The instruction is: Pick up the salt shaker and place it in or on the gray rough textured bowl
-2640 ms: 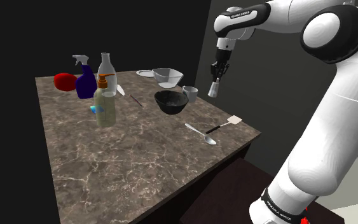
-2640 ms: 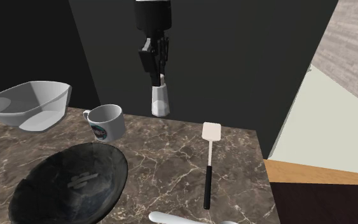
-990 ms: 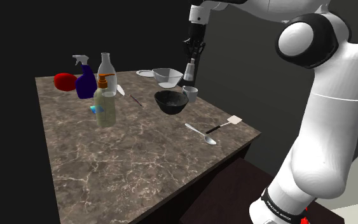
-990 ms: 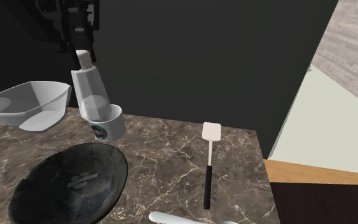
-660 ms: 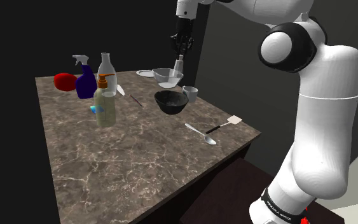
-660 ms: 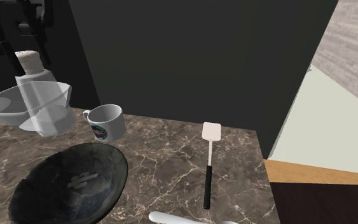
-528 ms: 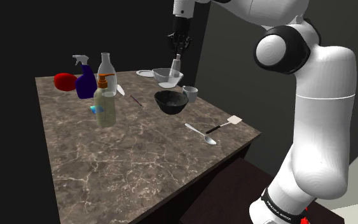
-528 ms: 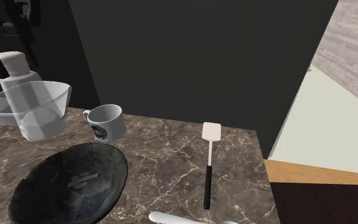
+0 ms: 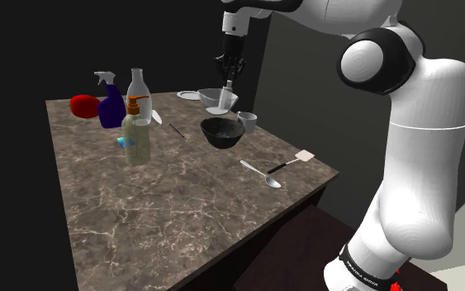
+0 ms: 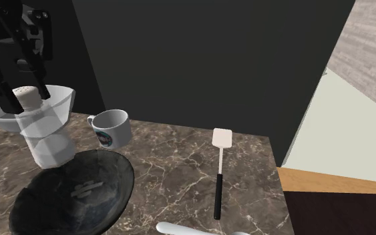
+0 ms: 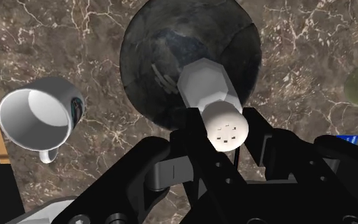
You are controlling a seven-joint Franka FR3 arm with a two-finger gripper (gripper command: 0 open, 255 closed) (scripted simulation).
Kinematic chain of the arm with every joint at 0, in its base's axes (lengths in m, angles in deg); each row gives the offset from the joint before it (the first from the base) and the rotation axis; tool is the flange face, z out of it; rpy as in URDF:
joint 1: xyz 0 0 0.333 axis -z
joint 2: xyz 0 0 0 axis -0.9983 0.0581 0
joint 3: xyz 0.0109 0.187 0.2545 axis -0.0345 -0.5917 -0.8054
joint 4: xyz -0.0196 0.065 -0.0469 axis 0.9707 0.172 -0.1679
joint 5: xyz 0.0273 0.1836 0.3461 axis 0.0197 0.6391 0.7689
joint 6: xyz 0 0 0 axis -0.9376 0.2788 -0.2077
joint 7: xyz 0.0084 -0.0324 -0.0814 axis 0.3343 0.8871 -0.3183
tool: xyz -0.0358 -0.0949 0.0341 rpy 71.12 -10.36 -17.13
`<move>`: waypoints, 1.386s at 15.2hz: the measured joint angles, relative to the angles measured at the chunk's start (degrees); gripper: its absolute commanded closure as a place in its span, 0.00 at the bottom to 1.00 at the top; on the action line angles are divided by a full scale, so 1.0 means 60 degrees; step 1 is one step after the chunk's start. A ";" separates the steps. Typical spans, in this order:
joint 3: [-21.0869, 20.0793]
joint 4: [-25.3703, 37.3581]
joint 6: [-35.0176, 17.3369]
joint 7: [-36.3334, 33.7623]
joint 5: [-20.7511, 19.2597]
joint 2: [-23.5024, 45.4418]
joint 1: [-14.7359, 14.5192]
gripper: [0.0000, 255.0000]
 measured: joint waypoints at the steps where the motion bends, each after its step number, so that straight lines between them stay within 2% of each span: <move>1: -0.0002 -0.0229 -0.0165 -0.0005 -0.0021 -0.0066 -0.0028 1.00; 13: -0.0036 -0.2346 -0.1933 -0.0025 -0.0125 -0.0424 -0.0215 1.00; 20: -0.0035 -0.2544 -0.2129 -0.0003 -0.0123 -0.0430 -0.0214 1.00; 21: -0.0035 -0.2544 -0.2130 -0.0003 -0.0123 -0.0430 -0.0214 0.00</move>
